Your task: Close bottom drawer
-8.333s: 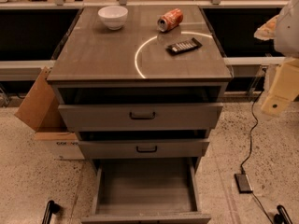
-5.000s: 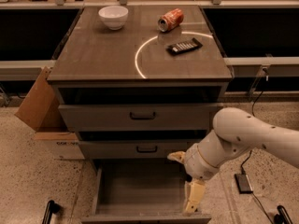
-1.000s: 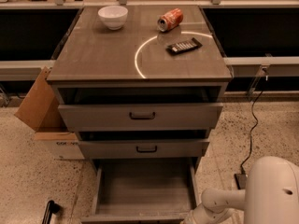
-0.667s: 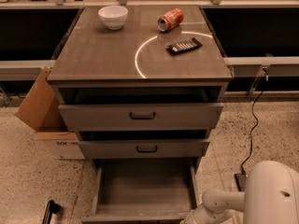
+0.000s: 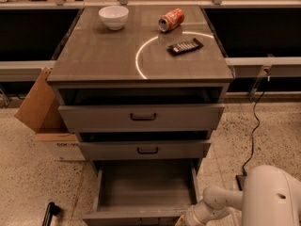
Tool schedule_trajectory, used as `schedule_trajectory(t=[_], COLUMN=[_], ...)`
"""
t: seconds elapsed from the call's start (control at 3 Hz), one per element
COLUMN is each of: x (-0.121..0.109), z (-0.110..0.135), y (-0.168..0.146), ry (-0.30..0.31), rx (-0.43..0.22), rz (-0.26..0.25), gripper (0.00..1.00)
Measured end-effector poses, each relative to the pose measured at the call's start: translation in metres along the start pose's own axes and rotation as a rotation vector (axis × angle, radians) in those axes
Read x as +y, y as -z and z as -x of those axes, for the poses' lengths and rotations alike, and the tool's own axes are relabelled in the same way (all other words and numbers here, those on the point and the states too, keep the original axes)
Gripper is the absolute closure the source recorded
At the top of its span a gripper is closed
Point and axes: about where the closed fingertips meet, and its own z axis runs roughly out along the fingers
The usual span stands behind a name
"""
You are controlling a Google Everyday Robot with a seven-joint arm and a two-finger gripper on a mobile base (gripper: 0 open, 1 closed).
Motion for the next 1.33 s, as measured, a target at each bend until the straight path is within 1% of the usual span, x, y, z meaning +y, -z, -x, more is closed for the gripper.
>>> schedule_trajectory(t=[0.33, 0.67, 1.0, 1.33], x=[-0.020, -0.021, -0.049, -0.046], z=[-0.002, -0.002, -0.003, -0.001], y=[0.004, 0.004, 0.010, 0.012], ry=[0.010, 0.011, 0.017, 0.017], rx=[0.001, 0.001, -0.007, -0.007], rz=[-0.029, -0.031, -0.071, -0.071], gripper=[1.00, 1.00, 1.00, 1.00])
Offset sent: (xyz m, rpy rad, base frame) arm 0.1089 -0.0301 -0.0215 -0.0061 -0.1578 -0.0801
